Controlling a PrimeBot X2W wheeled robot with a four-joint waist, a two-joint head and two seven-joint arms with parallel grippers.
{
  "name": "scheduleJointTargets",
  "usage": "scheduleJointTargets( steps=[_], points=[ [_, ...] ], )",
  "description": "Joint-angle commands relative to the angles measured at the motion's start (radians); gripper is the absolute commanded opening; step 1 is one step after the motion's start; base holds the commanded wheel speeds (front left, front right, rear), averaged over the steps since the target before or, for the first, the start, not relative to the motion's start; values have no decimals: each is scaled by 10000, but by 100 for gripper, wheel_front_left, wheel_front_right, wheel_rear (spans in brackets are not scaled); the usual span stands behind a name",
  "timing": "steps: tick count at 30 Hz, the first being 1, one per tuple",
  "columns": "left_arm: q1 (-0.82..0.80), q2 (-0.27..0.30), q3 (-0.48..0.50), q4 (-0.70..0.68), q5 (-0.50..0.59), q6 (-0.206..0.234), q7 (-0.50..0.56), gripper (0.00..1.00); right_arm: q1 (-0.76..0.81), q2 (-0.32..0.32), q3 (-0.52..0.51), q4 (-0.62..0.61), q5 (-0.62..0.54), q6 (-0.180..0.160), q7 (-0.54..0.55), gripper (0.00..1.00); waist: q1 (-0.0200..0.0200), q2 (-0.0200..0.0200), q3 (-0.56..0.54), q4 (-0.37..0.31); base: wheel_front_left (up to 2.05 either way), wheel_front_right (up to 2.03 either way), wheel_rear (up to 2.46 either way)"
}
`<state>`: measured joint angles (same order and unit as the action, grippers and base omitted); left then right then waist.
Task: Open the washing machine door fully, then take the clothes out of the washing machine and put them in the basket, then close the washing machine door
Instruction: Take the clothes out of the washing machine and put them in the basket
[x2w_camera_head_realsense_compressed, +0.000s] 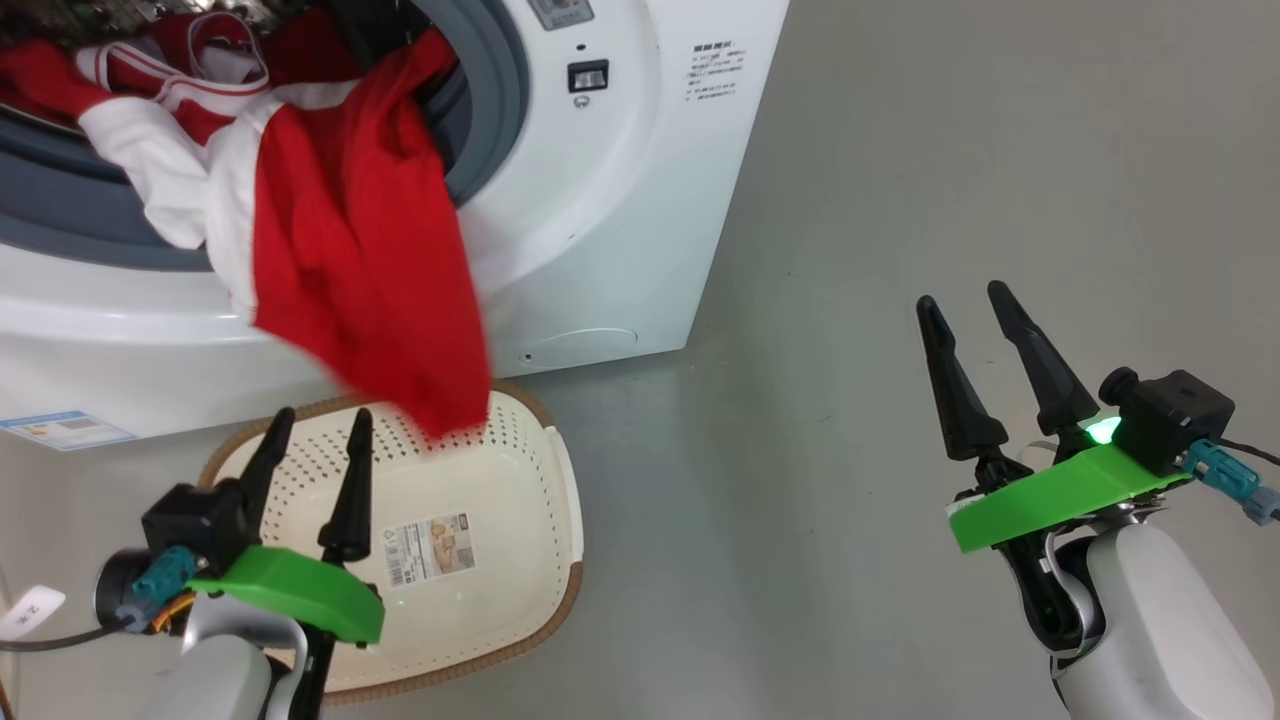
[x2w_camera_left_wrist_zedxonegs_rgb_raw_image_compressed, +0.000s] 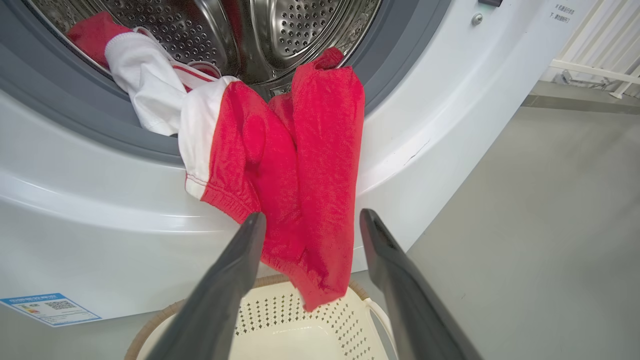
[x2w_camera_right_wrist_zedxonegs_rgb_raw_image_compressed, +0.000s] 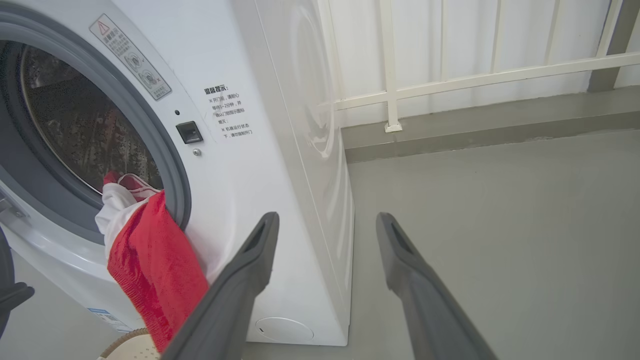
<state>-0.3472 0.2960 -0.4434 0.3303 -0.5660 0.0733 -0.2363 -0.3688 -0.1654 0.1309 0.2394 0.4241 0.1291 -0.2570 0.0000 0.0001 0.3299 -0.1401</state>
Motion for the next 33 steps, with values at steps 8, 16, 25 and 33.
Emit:
scheduleJointTargets(
  steps=[8,16,25,33],
  points=[
    [-414,260,382,-24,-98,-103,-134,100,20,29,169,-266,-16,16,-48,100,0,-1,31,90,0,0,0],
    [-689,373,390,61,-110,-114,-68,100,-49,24,193,-277,-6,16,-48,100,0,-1,174,64,0,0,0],
    [-1477,540,350,228,-35,-124,305,100,-129,65,206,-292,-32,16,-48,100,0,-1,331,-39,0,0,0],
    [-2718,600,251,826,20,-312,817,100,-265,135,254,-354,-45,16,-48,100,0,-1,630,-193,0,0,0]
  ],
)
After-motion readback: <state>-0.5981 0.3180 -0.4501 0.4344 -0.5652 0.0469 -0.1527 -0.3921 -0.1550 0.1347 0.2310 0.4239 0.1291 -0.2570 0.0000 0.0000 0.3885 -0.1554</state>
